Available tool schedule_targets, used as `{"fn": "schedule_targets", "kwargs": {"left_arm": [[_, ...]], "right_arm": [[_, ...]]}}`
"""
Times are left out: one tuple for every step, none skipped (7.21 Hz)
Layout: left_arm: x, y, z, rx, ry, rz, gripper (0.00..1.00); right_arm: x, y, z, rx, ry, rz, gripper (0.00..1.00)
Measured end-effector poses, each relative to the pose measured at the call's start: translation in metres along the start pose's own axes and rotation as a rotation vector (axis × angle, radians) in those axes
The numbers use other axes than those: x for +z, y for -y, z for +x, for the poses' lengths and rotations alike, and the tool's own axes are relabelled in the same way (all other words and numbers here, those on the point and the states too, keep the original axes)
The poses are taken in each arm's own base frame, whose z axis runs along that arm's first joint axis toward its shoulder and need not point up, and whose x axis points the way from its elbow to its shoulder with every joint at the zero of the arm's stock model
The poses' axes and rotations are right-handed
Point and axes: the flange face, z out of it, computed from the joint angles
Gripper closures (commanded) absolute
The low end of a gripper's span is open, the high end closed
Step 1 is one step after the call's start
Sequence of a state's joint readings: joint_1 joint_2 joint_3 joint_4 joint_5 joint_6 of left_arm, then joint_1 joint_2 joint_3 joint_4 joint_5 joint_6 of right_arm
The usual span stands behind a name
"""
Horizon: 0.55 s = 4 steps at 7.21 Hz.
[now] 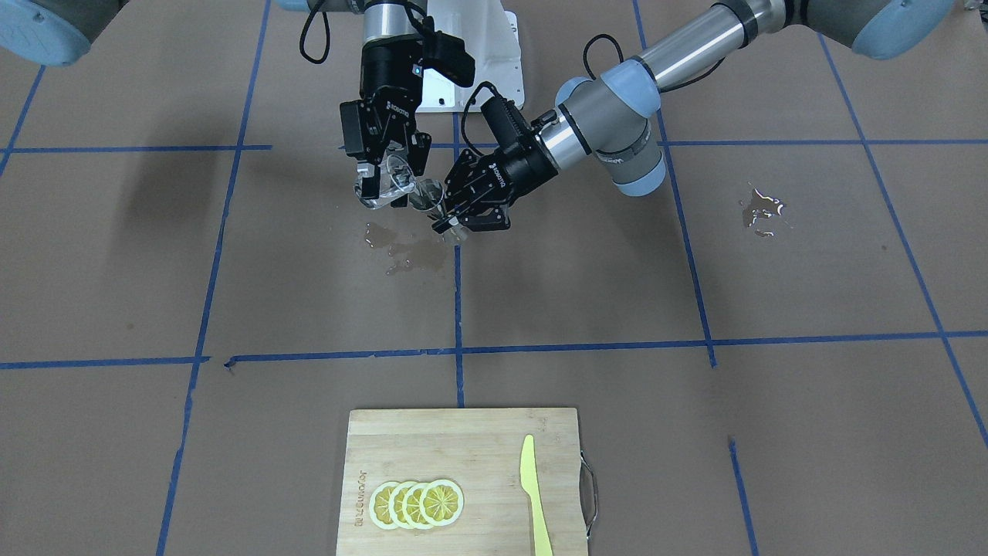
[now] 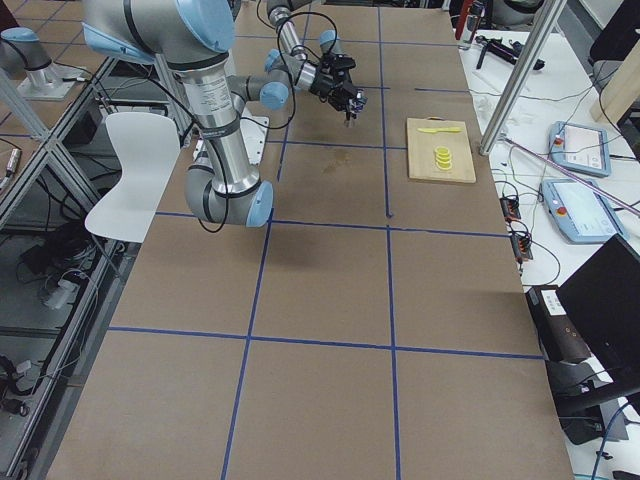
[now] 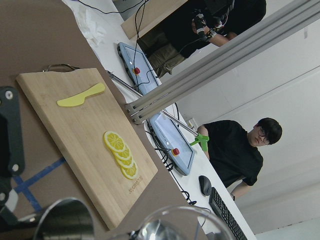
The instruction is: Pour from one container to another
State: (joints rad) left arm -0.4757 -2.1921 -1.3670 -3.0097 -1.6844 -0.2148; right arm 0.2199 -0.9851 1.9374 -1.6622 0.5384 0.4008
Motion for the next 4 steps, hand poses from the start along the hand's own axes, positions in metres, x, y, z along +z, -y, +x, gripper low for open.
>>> {"fn": "schedule_targets", "kwargs": {"left_arm": [[0.0000, 0.0000, 0.0000, 0.000, 0.000, 0.000, 1.00], [0.0001, -0.0001, 0.0000, 0.000, 0.000, 0.000, 1.00], [0.0001, -0.0001, 0.0001, 0.000, 0.000, 0.000, 1.00], [0.0002, 0.0001, 0.0002, 0.000, 0.000, 0.000, 1.00]], "right_arm": [[0.0002, 0.0001, 0.0003, -0.002, -0.001, 0.000, 1.00], [0.0003, 0.0001, 0.0005, -0.007, -0.002, 0.000, 1.00], [0.0004, 0.0001, 0.0006, -0.018, -0.004, 0.000, 1.00], [0.0004, 0.0002, 0.0007, -0.028, -0.005, 0.001, 1.00]]}}
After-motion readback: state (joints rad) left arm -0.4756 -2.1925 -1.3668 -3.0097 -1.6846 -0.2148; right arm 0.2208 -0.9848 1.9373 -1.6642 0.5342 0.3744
